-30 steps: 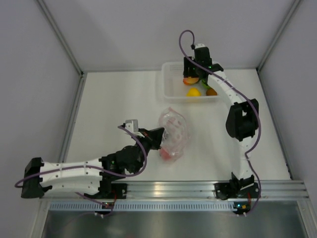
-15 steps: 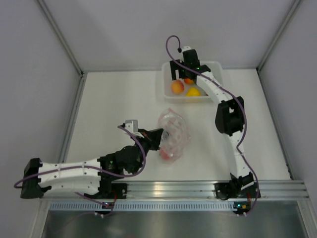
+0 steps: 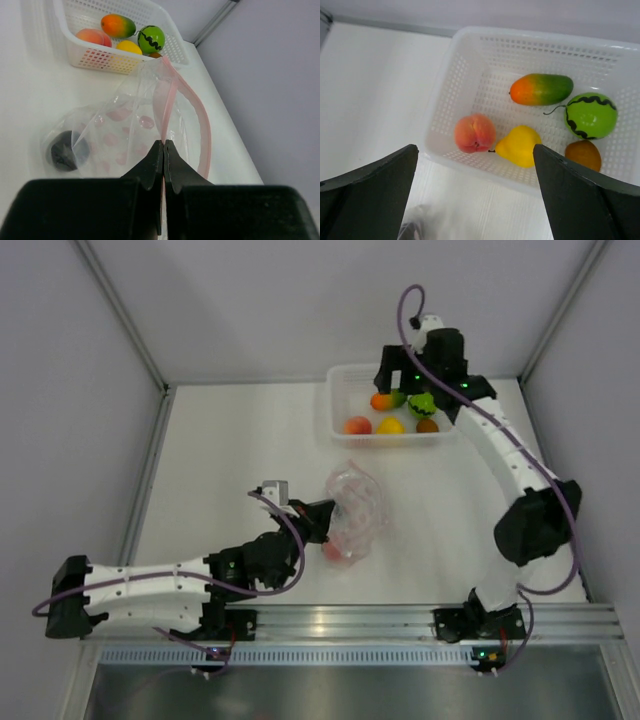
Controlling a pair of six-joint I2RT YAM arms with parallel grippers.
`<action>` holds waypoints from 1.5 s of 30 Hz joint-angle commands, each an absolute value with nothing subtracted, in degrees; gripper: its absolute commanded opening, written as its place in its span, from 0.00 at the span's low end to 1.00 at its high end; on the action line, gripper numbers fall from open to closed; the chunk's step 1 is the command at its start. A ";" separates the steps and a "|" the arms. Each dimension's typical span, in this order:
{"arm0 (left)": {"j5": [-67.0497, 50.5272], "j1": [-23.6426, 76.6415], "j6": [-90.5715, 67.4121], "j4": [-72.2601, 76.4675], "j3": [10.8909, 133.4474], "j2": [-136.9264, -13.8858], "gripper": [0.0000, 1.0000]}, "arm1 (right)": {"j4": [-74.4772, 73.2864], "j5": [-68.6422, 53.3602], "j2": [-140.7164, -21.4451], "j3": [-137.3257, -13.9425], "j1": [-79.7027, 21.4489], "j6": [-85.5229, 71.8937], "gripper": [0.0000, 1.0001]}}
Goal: Open the zip-top bag and remove the fake food
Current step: Place the fake fruit in the bin, then pick up the fake fruit from the zipper food storage bag.
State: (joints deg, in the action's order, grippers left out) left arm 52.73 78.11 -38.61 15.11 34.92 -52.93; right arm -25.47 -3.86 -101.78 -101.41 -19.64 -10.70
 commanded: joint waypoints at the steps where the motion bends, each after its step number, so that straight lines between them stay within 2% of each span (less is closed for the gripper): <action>1: 52.90 77.87 -38.23 16.00 38.58 -54.22 0.00 | -22.13 -8.35 -90.20 -94.60 -17.67 -15.81 0.99; 4: 52.04 77.43 -38.14 16.00 40.69 -56.77 0.00 | -24.95 -10.45 -82.37 -88.45 -17.75 -19.33 0.90; 5: 51.51 76.91 -38.32 16.00 41.39 -58.17 0.00 | -25.57 -10.89 -78.53 -86.85 -17.67 -19.68 0.83; 12: 48.34 75.24 -38.76 16.08 46.93 -64.59 0.00 | -34.35 -13.01 -63.03 -77.79 -18.54 -21.18 0.58; 13: 48.25 75.23 -39.19 16.08 47.72 -65.21 0.00 | -35.24 -13.18 -60.41 -76.13 -18.63 -21.53 0.49; 19: 46.41 74.97 -41.13 16.70 49.66 -68.73 0.00 | -35.69 -17.05 -52.93 -65.95 -20.91 -23.81 0.44; 22: 45.27 74.97 -42.18 16.61 50.45 -69.52 0.00 | -31.40 -17.06 -51.25 -59.97 -25.74 -26.97 0.42; 27: 42.02 75.06 -43.59 17.83 51.77 -70.58 0.00 | -27.51 -7.14 -54.13 -56.51 -37.86 -29.44 0.39; 37: 36.22 75.32 -46.32 23.27 50.81 -70.05 0.00 | -20.48 4.82 -55.46 -48.70 -41.57 -35.42 0.36; 45: 30.50 75.32 -47.11 27.51 50.98 -70.31 0.00 | -35.58 27.14 -54.49 -55.45 -43.86 -30.68 0.35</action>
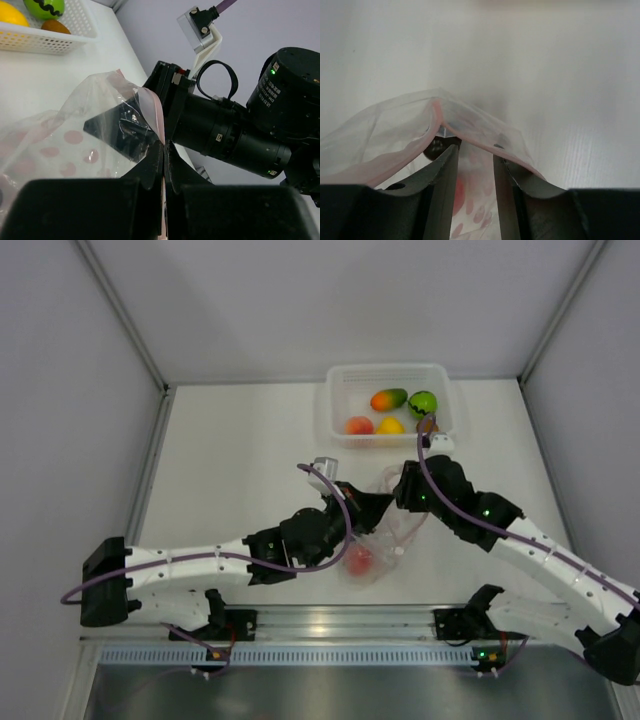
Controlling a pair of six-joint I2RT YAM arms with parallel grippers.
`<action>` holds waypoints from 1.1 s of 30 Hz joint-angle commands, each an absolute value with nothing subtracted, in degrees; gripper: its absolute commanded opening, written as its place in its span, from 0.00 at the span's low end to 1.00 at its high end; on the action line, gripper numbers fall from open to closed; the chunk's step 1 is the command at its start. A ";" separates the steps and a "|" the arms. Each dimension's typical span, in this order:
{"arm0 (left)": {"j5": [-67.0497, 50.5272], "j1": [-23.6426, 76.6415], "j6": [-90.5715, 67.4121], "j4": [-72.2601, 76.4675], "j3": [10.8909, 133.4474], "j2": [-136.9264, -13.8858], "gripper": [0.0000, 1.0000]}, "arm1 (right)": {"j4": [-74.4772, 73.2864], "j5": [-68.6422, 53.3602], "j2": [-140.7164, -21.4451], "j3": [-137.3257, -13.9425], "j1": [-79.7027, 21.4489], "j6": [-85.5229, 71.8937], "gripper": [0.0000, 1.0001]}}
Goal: Open the zip-top bag and remove the fake food
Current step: Pick up the fake fruit from the zipper food storage bag.
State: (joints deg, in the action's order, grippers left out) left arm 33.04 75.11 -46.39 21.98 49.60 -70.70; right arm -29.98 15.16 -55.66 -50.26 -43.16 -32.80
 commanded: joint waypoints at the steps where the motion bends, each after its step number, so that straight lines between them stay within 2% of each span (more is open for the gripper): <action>1: 30.76 75.32 -47.02 27.60 50.80 -69.88 0.00 | -38.29 28.72 -54.93 -57.03 -43.86 -30.06 0.35; 7: 34.97 75.32 -45.79 27.51 47.29 -67.07 0.00 | -42.18 31.11 -57.47 -60.20 -43.94 -28.74 0.35; 14: 38.84 75.23 -44.64 26.28 42.63 -63.90 0.00 | -39.46 22.41 -61.43 -58.10 -45.00 -28.48 0.34; 24: 39.29 75.06 -46.49 26.01 40.69 -64.69 0.00 | -36.47 22.41 -66.53 -56.43 -51.68 -30.32 0.34; 33: 37.27 75.06 -46.93 26.02 40.69 -64.16 0.00 | -29.62 22.85 -71.88 -50.45 -51.50 -31.03 0.33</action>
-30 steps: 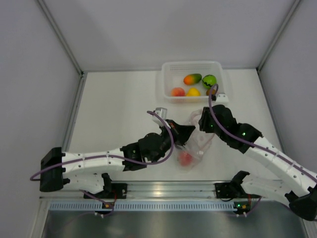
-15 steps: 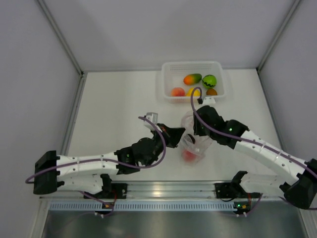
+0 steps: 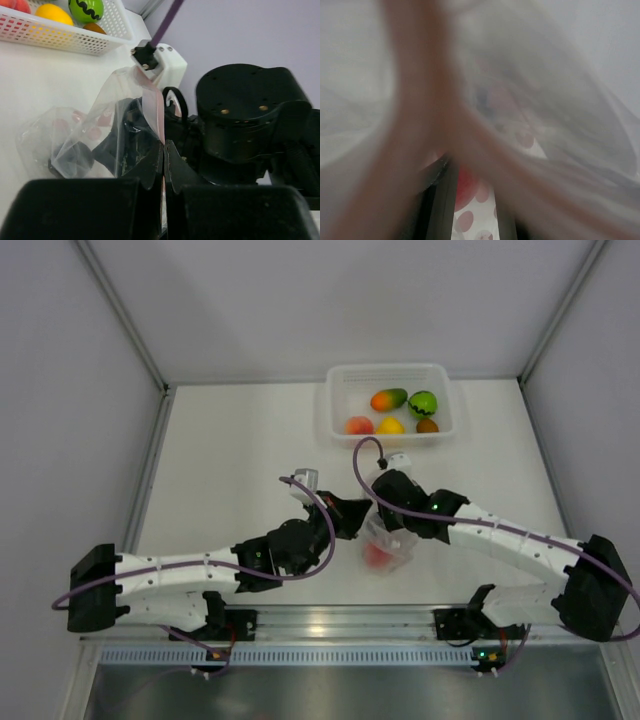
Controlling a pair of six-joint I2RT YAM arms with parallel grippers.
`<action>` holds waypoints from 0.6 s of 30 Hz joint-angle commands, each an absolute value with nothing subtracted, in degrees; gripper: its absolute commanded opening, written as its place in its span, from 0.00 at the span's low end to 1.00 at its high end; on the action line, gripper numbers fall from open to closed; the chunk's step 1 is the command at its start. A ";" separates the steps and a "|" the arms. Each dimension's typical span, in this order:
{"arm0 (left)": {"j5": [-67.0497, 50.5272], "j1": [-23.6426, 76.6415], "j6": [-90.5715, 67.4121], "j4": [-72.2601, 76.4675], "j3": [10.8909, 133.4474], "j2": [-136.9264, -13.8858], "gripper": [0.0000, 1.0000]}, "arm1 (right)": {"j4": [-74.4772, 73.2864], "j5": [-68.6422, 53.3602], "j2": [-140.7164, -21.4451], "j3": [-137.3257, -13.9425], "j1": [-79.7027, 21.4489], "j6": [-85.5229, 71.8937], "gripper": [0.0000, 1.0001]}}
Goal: Open the zip-top bag and remove the fake food
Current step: Pick up the fake fruit from the zipper food storage bag.
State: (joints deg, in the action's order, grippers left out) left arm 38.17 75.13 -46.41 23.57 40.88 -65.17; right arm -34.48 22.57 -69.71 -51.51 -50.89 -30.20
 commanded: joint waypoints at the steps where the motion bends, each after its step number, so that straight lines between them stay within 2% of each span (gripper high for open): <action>1: 37.00 75.06 -46.93 26.02 40.69 -64.07 0.00 | -29.36 23.20 -72.33 -50.28 -51.50 -31.03 0.33; 10: 36.91 75.06 -47.90 26.02 39.20 -63.19 0.00 | -24.17 23.29 -75.06 -48.08 -51.50 -31.55 0.34; 14: 37.18 75.06 -48.25 26.02 38.24 -63.11 0.00 | -20.22 19.61 -75.23 -46.06 -51.50 -31.55 0.35; 18: 37.35 75.06 -48.34 25.93 37.88 -62.58 0.00 | -21.62 19.16 -77.16 -46.49 -51.59 -31.55 0.36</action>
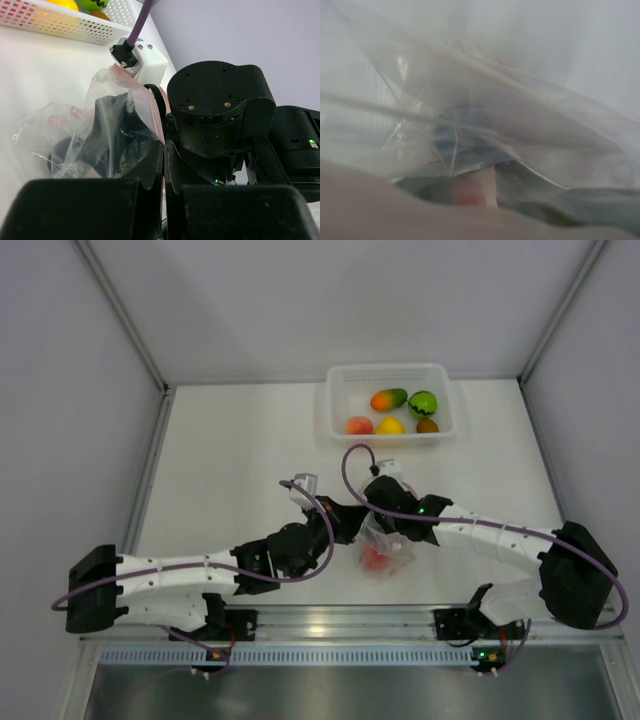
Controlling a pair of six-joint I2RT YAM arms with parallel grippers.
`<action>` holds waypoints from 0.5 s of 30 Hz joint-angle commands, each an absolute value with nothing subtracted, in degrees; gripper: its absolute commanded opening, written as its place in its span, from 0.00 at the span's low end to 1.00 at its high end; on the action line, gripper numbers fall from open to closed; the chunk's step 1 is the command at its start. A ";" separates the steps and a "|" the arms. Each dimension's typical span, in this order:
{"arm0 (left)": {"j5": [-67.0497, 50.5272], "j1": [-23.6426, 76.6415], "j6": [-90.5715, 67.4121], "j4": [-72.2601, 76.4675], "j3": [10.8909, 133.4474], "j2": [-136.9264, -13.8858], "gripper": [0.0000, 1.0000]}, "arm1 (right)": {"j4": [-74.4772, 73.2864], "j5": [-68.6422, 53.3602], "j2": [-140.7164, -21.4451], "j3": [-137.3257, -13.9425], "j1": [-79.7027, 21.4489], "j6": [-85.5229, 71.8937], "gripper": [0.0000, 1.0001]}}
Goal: Open the zip-top bag and remove the fake food
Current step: Pick up the fake fruit from the zipper food storage bag.
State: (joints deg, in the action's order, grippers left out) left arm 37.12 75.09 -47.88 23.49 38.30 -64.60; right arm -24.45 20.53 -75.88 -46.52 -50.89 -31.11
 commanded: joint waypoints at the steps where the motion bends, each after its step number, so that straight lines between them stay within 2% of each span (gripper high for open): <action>1: 37.44 75.06 -48.34 25.93 37.79 -62.49 0.00 | -21.36 18.38 -77.34 -46.49 -51.50 -31.38 0.37; 8: 37.62 75.06 -48.43 26.02 37.44 -62.49 0.00 | -20.04 15.73 -78.66 -45.53 -51.50 -30.85 0.41; 15: 37.44 75.06 -48.16 26.02 37.35 -62.23 0.00 | -20.22 15.39 -80.86 -45.35 -51.50 -30.67 0.53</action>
State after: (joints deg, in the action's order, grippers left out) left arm 37.15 75.09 -48.10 23.49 37.34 -63.88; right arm -20.38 15.79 -78.96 -46.50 -50.89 -31.09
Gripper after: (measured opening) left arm 0.020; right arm 0.519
